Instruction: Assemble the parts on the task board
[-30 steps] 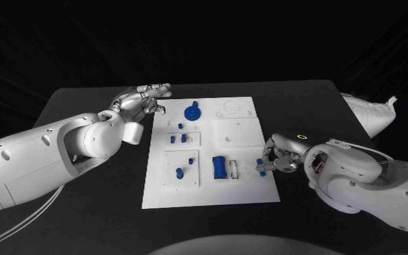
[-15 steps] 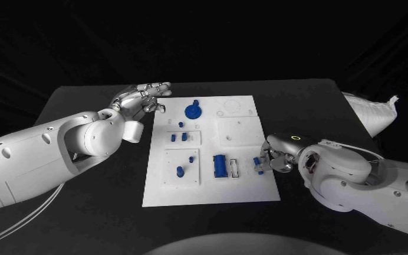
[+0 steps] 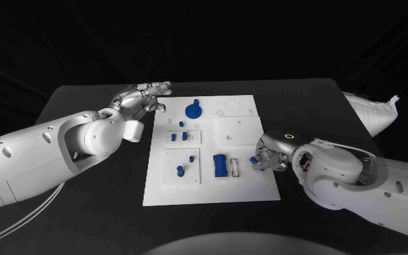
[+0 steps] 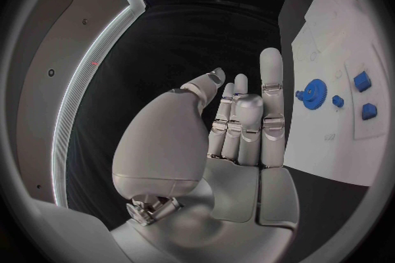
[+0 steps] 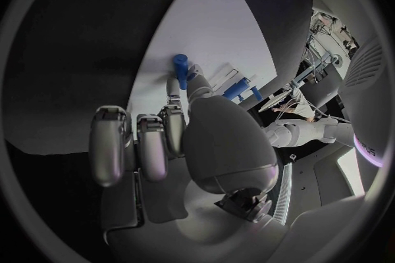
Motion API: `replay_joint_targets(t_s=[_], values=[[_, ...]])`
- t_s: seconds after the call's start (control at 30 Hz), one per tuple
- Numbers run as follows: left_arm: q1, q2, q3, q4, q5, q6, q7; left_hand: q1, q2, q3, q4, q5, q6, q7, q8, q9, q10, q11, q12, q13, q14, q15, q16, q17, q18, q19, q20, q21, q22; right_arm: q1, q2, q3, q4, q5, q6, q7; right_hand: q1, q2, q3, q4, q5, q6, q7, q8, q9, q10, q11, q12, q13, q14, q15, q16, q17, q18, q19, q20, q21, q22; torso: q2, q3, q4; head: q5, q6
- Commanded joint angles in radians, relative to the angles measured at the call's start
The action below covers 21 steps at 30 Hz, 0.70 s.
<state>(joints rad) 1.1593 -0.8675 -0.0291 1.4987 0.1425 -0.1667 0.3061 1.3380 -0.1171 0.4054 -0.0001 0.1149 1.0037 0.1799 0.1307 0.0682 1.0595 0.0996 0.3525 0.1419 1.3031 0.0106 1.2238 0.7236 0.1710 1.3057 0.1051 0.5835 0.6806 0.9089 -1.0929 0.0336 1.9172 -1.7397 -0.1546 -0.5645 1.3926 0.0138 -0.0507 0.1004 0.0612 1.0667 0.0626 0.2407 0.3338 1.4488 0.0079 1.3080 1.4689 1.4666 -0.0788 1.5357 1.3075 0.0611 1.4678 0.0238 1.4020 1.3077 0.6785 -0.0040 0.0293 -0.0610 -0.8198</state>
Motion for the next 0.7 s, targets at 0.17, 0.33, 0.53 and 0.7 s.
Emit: replay_joint_targets(t_s=[0.17, 0.33, 0.53, 0.7], values=[[0.000, 0.000, 0.000, 0.003, -0.003, 0.017, 0.004, 0.003, 0.006, -0.004, -0.004, -0.003, -0.008, 0.000, 0.007, 0.000, -0.005, 0.000, 0.007, 0.002, -0.005, 0.002, 0.004, -0.001, 0.011, -0.001, 0.003, -0.004, -0.001, -0.012, 0.007, -0.009, -0.016, -0.064, 0.138, -0.016, 0.074, 0.044, 0.057, -0.033, 0.025, 0.009, 0.007, -0.026, -0.023, 0.047, -0.021, -0.011, -0.053, 0.092, -0.003, 0.003, 0.206, -0.006, 0.019, -0.004, 0.002, 0.015, -0.001, -0.0014, 0.0000, -0.002, -0.003], [0.000, 0.000, 0.000, 0.004, -0.003, 0.015, 0.004, 0.003, 0.006, -0.004, -0.004, -0.003, -0.008, 0.000, 0.007, 0.000, -0.005, 0.000, 0.007, 0.002, -0.005, 0.002, 0.004, -0.001, 0.011, -0.001, 0.003, -0.004, -0.001, -0.012, 0.013, -0.009, -0.025, -0.055, 0.161, -0.017, 0.052, 0.041, 0.100, -0.041, 0.070, 0.008, 0.011, -0.047, -0.036, 0.047, -0.017, -0.013, -0.053, 0.092, 0.001, 0.003, 0.206, -0.006, 0.019, 0.000, 0.002, 0.016, 0.000, -0.0013, 0.0016, -0.001, -0.005], [0.000, 0.000, 0.000, 0.004, -0.003, 0.014, 0.004, 0.005, 0.007, -0.003, -0.005, -0.003, -0.008, 0.000, 0.007, 0.000, -0.005, 0.000, 0.008, 0.002, -0.005, 0.002, 0.004, -0.002, 0.011, -0.001, 0.003, -0.004, -0.001, -0.012, 0.014, -0.009, -0.031, 0.015, 0.146, -0.018, 0.005, 0.063, 0.178, -0.018, 0.094, 0.007, 0.013, -0.072, -0.054, 0.049, -0.014, -0.011, -0.050, 0.092, 0.003, 0.004, 0.207, -0.006, 0.020, 0.003, 0.003, 0.018, -0.001, -0.0015, 0.0003, 0.001, -0.006], [0.000, 0.000, 0.000, 0.005, -0.005, 0.013, 0.004, 0.005, 0.007, -0.003, -0.005, -0.003, -0.008, 0.000, 0.007, 0.000, -0.005, 0.000, 0.008, 0.002, -0.005, 0.002, 0.004, -0.002, 0.011, -0.001, 0.003, -0.004, -0.001, -0.012, 0.013, -0.009, -0.035, 0.076, 0.111, -0.019, -0.044, 0.030, 0.292, -0.011, 0.110, 0.020, 0.016, -0.092, -0.075, 0.052, -0.014, -0.008, -0.046, 0.093, 0.006, 0.005, 0.210, -0.006, 0.020, 0.006, 0.004, 0.020, -0.001, -0.0017, 0.0005, 0.001, -0.005]])
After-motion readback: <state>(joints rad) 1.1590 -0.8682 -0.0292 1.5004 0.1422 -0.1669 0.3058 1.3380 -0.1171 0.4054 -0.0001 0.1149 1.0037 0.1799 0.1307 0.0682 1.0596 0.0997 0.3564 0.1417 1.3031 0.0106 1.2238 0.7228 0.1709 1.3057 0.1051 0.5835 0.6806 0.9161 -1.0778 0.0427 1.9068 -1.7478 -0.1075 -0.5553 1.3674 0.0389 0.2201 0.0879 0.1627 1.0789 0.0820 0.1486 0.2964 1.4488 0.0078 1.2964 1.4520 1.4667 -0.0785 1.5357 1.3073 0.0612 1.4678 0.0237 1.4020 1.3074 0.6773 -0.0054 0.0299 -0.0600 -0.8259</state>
